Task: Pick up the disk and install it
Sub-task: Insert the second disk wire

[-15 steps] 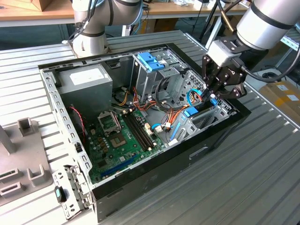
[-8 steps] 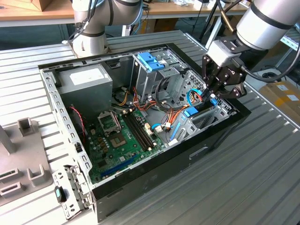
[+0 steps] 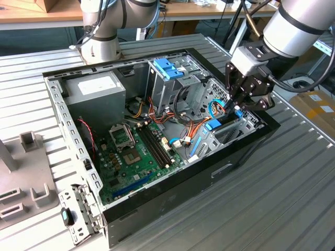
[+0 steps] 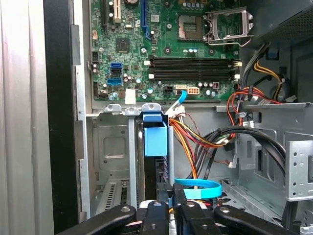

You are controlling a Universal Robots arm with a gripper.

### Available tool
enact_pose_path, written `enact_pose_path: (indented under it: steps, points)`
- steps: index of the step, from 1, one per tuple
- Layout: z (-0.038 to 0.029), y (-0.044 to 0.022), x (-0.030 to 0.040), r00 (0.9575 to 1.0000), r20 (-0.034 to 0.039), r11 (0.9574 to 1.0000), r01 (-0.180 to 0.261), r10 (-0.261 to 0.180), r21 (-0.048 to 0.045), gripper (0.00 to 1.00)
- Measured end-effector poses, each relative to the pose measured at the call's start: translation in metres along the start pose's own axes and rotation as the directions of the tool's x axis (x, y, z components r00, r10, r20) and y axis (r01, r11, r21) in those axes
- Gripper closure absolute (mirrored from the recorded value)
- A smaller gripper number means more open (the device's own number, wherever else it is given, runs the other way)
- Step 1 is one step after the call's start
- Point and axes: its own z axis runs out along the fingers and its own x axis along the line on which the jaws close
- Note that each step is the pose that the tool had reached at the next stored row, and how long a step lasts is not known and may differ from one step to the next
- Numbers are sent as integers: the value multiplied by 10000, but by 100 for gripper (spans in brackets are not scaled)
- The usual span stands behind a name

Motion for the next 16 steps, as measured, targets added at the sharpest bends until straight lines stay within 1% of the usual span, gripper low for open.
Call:
enact_pose_path:
  steps: [16]
  points:
    - [34, 0, 4, 10000, 0, 10000, 0, 0, 0, 84]
